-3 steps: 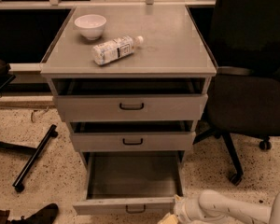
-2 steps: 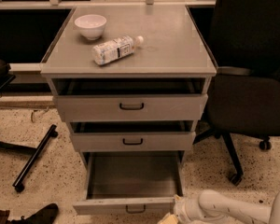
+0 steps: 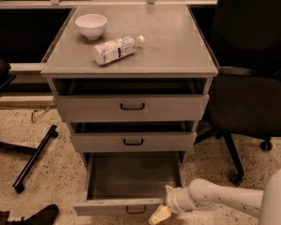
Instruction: Open bottom drawer
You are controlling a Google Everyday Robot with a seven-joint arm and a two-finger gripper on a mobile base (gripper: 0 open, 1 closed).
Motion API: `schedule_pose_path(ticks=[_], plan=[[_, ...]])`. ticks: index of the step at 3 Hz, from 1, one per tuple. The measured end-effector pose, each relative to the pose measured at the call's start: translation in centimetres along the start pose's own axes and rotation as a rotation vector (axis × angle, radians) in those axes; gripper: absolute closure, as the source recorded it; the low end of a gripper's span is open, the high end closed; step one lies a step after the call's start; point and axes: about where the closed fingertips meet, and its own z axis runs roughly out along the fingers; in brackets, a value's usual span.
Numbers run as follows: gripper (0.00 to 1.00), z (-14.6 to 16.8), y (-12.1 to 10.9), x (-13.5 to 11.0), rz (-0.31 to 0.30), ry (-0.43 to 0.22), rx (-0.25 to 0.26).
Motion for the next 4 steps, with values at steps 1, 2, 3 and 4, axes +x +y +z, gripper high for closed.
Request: schedule_pose_path(ticks=[1,2,3,4], plan=[[0.00,1.1,-0.6,-2.7,-0.068,0.007,-0.023],[0.00,2.8,-1.8,-3.0,-0.069,0.017,-0.059],[0.00,4.1,-2.9,-1.1,-0.015,0.010,-0.091],[0.00,4.1,-2.5,1.1,0.047,-0.004,-0.112]])
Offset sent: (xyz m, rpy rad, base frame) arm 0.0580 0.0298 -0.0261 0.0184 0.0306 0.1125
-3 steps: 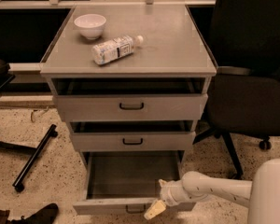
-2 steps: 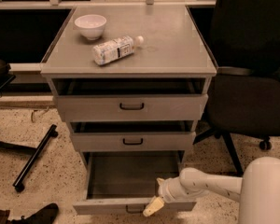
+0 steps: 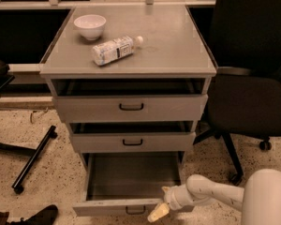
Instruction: Open bottom drawer
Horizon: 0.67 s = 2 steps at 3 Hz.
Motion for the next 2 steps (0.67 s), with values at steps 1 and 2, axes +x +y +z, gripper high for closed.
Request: schedule_pose_path(ticks=[1,2], plan=[[0.00,-0.7,1.6,2.6,0.075,-0.024,-0.001],[0.00,-1.2,3.1,4.0,0.119,-0.033,0.001]])
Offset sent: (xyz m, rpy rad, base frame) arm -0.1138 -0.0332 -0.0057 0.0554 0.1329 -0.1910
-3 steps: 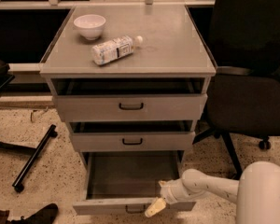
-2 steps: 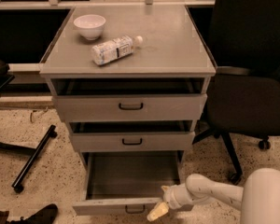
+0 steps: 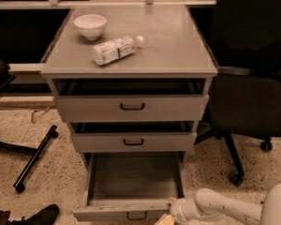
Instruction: Open bottom drawer
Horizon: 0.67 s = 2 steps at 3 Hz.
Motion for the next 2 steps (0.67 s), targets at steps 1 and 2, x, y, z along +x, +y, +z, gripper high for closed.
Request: schedule_pose_path(ticks=[1,2], plan=[[0.00,-0.75,0.99,1.13,0.039,-0.010,0.014],[0.00,-0.80,0.83,0.71,0.039,-0.010,0.014]])
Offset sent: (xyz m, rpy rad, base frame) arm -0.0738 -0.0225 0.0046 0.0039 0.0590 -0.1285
